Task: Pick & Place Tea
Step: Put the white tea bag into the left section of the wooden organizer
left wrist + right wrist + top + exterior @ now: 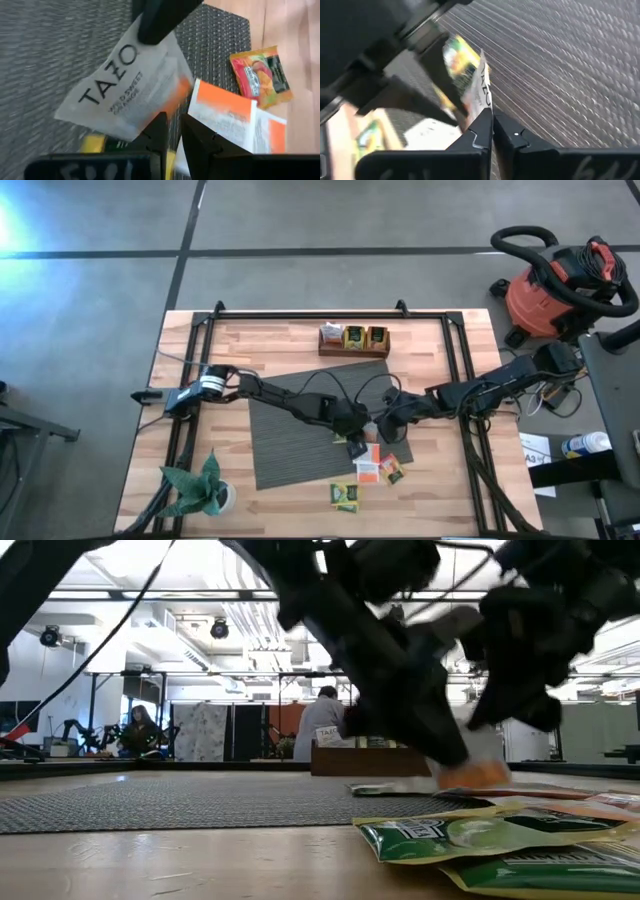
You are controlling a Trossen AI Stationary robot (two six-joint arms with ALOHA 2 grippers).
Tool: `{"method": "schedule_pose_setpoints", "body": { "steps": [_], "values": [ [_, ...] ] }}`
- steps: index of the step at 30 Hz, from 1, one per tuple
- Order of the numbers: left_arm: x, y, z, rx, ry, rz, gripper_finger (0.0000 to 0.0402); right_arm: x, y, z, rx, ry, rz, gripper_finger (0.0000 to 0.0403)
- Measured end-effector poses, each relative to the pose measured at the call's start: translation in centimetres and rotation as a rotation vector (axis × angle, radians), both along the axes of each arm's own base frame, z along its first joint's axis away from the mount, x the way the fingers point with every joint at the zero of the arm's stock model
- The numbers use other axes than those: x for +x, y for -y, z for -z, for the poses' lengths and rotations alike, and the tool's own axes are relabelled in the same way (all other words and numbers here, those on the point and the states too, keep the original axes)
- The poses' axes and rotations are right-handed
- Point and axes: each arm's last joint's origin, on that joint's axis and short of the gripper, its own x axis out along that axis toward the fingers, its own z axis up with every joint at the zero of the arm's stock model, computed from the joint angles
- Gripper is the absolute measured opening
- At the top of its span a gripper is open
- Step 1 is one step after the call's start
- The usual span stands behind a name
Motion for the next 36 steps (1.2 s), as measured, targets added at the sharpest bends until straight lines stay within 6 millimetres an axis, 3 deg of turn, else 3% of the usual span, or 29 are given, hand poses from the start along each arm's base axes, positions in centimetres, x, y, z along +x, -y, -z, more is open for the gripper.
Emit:
{"method": "schedule_pose_setpoints", "body": {
  "steps": [4,9,13,18,26,36],
  "values": [
    [-1.7,0.6,-2.5,0.069,-0.064,-0.036,0.0051,1.2,0.2,-2.4,-0.072,0.055,-0.048,0.0008],
    [-4.5,2.6,-7.6,0.185,-0.016,-0.167,0.0051,2.8,1.9,-5.5,-0.220,0.084,-0.114,0.0008],
    [-7.7,3.8,-10.8,0.249,0.071,-0.362,0.0051,3.7,4.4,-7.5,-0.306,0.105,-0.138,0.0008],
    [-12.3,4.3,-12.8,0.193,0.180,-0.558,0.0051,4.5,8.7,-8.4,-0.331,0.120,-0.169,0.0008],
    [-18.5,2.3,-11.5,0.096,0.319,-0.735,0.0051,7.1,15.7,-8.7,-0.405,0.107,-0.213,0.0008],
    [-23.8,-2.5,-8.9,0.035,0.509,-0.797,0.0051,11.6,23.9,-7.8,-0.401,0.054,-0.225,0.0008]
  ]
}}
